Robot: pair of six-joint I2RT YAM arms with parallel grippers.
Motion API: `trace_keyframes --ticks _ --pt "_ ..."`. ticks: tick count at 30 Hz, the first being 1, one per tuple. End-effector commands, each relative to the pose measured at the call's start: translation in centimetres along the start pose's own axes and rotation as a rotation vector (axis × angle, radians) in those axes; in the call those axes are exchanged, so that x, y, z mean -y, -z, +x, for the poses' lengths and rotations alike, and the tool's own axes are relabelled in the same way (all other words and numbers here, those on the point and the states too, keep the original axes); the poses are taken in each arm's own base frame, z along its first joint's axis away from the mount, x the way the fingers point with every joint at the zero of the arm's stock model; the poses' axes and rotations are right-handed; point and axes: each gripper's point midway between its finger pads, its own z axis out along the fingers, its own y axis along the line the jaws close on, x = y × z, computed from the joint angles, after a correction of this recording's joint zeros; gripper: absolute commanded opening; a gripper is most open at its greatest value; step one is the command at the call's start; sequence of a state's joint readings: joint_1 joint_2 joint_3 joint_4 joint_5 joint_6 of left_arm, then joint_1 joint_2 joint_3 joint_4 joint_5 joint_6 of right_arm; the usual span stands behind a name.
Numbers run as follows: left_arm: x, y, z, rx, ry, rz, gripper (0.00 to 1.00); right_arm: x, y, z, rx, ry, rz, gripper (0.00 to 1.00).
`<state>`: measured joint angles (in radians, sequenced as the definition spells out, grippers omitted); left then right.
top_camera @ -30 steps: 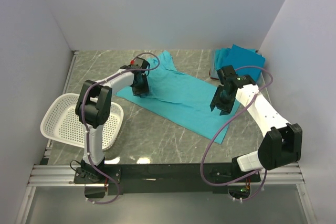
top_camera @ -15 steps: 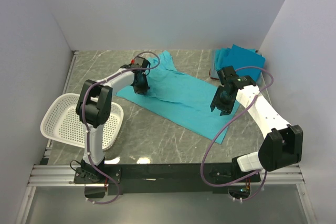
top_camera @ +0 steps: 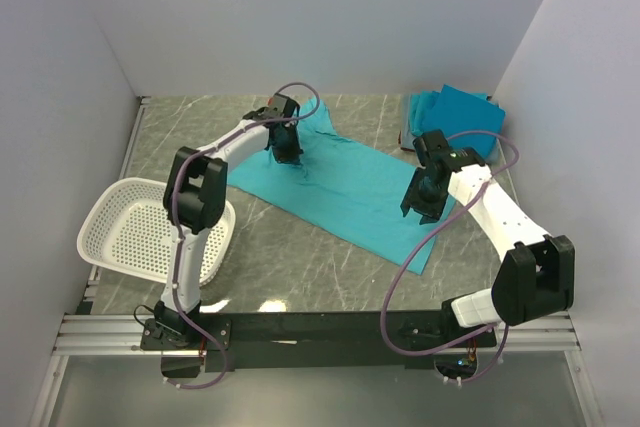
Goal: Fold and stack the t-shirts
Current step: Fold the tshirt
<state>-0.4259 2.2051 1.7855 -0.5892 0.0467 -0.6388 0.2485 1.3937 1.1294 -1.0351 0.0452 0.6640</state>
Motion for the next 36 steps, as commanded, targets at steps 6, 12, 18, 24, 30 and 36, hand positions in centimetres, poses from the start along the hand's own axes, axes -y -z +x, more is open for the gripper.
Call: trace_keyframes --ticks 6,12,18,24,30,36 --pt "3.5 -0.7 -0.2 -0.011 -0.067 0.110 0.01 0.3 -0.7 -0.6 0.019 -0.002 0.023 0.51" --pt "4.1 -1.3 0.0 -0.020 -0.078 0.126 0.06 0.1 -1.0 -0.8 0.017 -0.004 0.025 0.51" --pt "6.1 -0.8 -1.2 0.003 -0.098 0.205 0.23 -0.1 -1.0 -1.1 0.018 -0.001 0.027 0.52" --pt "7.6 -0.5 -0.9 -0.027 -0.128 0.285 0.47 -0.5 -1.1 -1.5 0.014 0.005 0.025 0.51" --pt "7.0 1.9 -2.7 0.026 -0.099 0.292 0.59 -2.3 -1.2 -2.6 0.022 0.028 -0.019 0.52" --pt "1.9 4.4 -7.0 0.110 0.039 0.293 0.70 -4.3 -2.6 -3.8 0.015 0.049 -0.046 0.52"
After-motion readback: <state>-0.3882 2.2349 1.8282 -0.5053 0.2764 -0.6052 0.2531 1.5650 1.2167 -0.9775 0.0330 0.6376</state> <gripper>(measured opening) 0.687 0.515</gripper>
